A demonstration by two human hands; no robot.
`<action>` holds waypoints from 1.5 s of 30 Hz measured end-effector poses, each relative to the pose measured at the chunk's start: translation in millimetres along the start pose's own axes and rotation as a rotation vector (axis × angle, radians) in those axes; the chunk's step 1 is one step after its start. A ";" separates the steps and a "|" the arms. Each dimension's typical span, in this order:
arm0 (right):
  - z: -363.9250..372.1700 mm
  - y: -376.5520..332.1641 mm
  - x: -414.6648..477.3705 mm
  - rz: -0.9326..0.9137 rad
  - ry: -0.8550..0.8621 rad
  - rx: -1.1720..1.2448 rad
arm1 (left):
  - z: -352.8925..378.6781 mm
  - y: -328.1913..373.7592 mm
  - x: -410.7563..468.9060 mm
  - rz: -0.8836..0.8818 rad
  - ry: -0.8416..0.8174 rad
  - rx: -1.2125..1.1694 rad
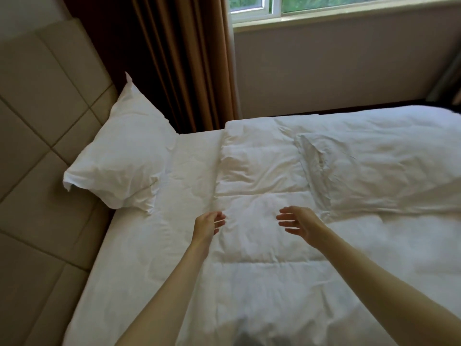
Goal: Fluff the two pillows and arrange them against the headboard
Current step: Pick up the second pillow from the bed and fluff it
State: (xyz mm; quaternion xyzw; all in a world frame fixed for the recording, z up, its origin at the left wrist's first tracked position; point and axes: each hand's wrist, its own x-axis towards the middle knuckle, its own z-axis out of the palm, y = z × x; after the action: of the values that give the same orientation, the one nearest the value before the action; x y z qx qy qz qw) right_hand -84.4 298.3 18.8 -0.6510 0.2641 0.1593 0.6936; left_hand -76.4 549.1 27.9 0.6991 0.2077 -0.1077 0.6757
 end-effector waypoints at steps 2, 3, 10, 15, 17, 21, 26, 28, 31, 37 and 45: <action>-14.0 11.4 -7.9 0.022 0.029 0.005 | 9.4 -6.9 -2.2 -0.024 -0.017 0.022; -23.4 16.7 -11.9 0.033 0.051 0.014 | 16.8 -10.3 -4.3 -0.038 -0.034 0.036; -95.3 27.0 -15.0 0.053 0.158 0.099 | 83.0 -18.8 -14.5 -0.070 -0.149 0.105; -153.2 16.2 8.0 0.035 0.164 0.122 | 151.0 -18.4 -13.4 -0.060 -0.147 0.116; -178.4 9.4 16.7 0.044 0.148 0.116 | 182.7 -16.9 -12.3 -0.060 -0.130 0.129; -252.8 -9.1 34.1 0.069 0.141 0.082 | 261.3 -14.0 -11.4 -0.081 -0.074 0.113; -348.4 -19.1 50.4 0.089 0.177 0.041 | 342.7 -20.2 -9.6 -0.109 -0.023 0.118; -378.9 -20.3 58.7 0.101 0.208 0.042 | 367.8 -23.4 -7.2 -0.118 -0.010 0.131; -412.6 -21.5 74.7 0.113 0.255 0.048 | 399.1 -26.5 0.2 -0.111 -0.021 0.190; -440.3 -23.2 115.4 0.132 0.309 0.008 | 434.7 -34.2 28.1 -0.133 0.004 0.339; -450.9 -16.0 181.0 0.135 0.333 -0.174 | 468.8 -60.9 89.2 -0.218 0.006 0.449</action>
State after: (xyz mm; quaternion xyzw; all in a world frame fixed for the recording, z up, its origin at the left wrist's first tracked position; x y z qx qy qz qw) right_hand -0.4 -170.6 -77.8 -0.7067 0.4036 0.1178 0.5690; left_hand 37.5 98.2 -95.2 0.8053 0.2549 -0.2214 0.4874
